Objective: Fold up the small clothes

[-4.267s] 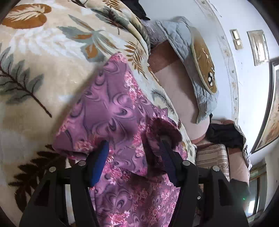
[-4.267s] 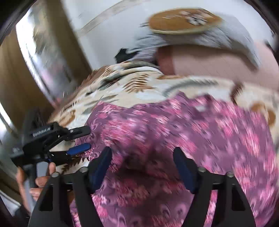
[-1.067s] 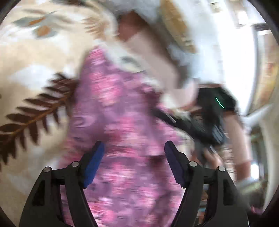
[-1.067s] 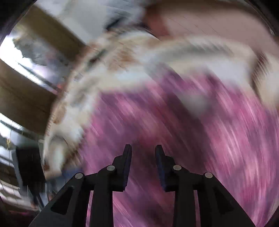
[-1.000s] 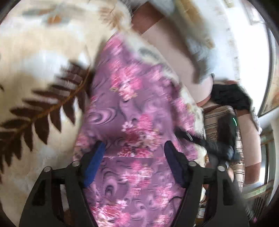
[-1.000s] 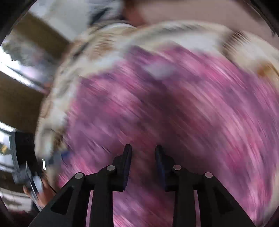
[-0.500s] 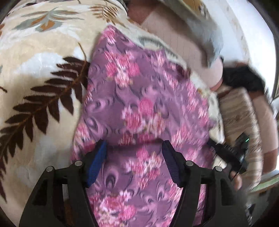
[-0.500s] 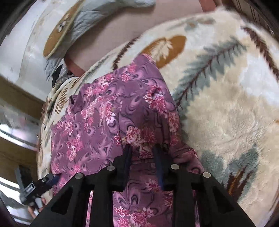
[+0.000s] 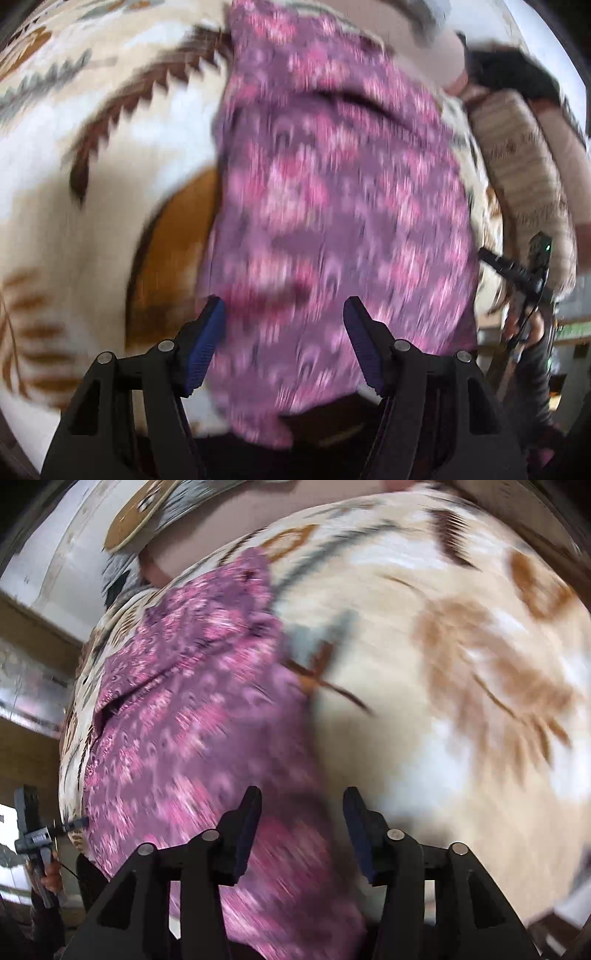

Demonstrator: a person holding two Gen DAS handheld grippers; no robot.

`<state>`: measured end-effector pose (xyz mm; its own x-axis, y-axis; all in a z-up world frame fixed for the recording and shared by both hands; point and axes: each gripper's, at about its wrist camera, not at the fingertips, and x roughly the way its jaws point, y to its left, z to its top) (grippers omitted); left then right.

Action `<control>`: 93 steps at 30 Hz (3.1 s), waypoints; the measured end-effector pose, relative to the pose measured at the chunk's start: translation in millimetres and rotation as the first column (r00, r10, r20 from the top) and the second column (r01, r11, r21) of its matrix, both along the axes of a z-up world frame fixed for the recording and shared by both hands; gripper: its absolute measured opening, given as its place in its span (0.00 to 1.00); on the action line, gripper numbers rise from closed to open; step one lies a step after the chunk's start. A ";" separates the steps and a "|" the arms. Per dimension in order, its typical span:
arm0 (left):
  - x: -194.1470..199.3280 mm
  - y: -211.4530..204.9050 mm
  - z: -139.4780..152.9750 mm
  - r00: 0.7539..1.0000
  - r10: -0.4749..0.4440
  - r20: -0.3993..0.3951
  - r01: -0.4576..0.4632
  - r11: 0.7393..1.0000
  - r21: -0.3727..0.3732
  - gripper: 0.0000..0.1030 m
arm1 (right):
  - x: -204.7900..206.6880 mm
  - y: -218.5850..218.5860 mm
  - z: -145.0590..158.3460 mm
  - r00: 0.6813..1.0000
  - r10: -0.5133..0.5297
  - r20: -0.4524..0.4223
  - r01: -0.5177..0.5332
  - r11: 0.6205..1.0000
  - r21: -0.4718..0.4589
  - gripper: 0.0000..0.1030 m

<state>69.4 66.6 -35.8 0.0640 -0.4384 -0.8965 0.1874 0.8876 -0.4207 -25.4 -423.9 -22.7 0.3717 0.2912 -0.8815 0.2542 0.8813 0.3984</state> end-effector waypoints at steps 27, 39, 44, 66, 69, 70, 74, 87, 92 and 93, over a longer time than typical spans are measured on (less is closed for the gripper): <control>-102.4 -2.5 -7.6 0.986 -0.160 0.036 0.164 0.973 -0.160 0.03 | -79.7 69.0 0.7 0.883 0.468 0.034 -0.469 0.879 0.081 0.04; -37.5 37.3 30.1 0.988 0.120 0.096 -0.061 0.882 -0.468 0.03 | -42.8 37.2 68.7 0.920 0.116 0.375 -0.235 0.928 0.289 0.04; -2.1 49.8 40.7 0.972 0.208 0.108 -0.132 0.867 -0.481 0.03 | -8.5 24.1 79.6 0.908 -0.010 0.419 -0.148 0.928 0.342 0.04; 197.3 55.9 39.1 0.881 0.470 0.055 -0.373 0.761 -0.531 0.03 | 185.8 -22.7 16.9 0.889 -0.361 0.282 0.135 0.795 0.591 0.04; 228.4 56.7 30.4 0.863 0.505 0.033 -0.422 0.754 -0.503 0.03 | 215.0 -24.2 4.6 0.892 -0.375 0.253 0.157 0.781 0.605 0.04; 240.5 55.8 27.3 0.860 0.510 0.030 -0.437 0.765 -0.474 0.03 | 223.9 -25.0 1.4 0.890 -0.384 0.247 0.166 0.776 0.609 0.04; 255.6 50.5 25.7 0.883 0.468 0.036 -0.415 0.815 -0.404 0.03 | 248.5 -28.9 -20.1 0.895 -0.426 0.132 0.276 0.763 0.584 0.09; 202.7 13.8 16.3 0.984 0.098 0.149 -0.042 0.939 -0.341 0.65 | 198.6 -74.1 -25.7 0.821 -0.548 0.160 0.366 0.719 0.591 0.50; 212.9 -11.1 5.1 0.993 0.059 0.106 -0.022 0.946 -0.324 0.66 | 200.7 -48.6 -10.6 0.918 -0.330 0.220 0.221 0.887 0.405 0.50; 213.8 -16.0 4.3 0.993 0.051 0.104 -0.015 0.947 -0.321 0.66 | 202.7 -46.2 -10.6 0.923 -0.316 0.219 0.209 0.890 0.405 0.50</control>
<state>283.2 50.6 -31.4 0.1733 -0.6960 -0.6968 0.2211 0.7169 -0.6612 177.2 -470.0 -33.3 0.6889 0.4310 -0.5828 0.2899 0.5731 0.7665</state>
